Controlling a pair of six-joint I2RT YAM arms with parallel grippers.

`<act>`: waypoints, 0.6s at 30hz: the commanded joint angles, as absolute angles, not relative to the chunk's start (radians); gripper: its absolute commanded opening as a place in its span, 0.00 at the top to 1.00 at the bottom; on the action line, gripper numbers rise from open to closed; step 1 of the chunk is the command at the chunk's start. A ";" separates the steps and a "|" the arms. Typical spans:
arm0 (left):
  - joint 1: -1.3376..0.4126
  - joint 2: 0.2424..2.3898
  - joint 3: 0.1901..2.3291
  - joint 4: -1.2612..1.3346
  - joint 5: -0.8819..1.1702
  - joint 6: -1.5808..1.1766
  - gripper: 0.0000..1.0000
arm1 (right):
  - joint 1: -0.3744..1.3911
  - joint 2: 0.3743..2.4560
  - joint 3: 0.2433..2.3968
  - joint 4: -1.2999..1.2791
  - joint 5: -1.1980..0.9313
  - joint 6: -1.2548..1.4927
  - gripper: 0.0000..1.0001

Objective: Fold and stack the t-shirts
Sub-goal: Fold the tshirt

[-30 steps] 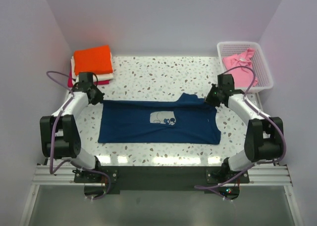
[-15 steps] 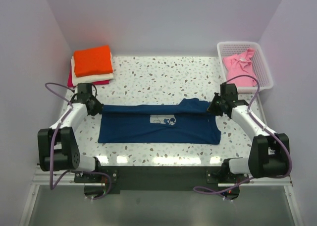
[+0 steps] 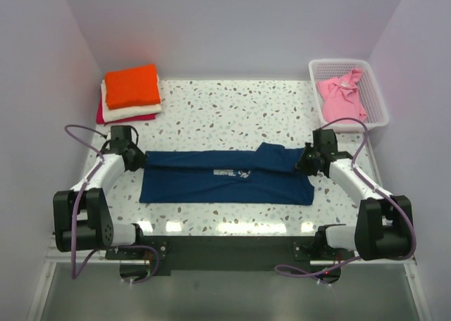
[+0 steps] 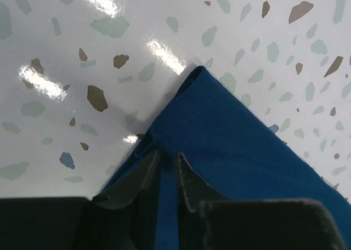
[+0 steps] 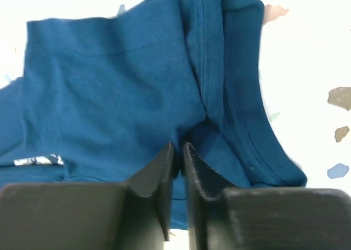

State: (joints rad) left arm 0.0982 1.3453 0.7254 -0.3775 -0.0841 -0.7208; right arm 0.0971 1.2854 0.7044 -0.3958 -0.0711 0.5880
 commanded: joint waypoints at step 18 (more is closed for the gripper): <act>0.043 1.267 0.733 -0.290 0.123 -0.617 0.45 | 0.150 1.534 1.021 -0.413 -0.008 0.468 0.39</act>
State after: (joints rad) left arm 0.0757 1.2545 0.6910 -0.3485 0.0521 -0.6701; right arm 0.1341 1.4700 0.9527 -0.4145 -0.0525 0.5098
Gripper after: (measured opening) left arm 0.547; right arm 0.609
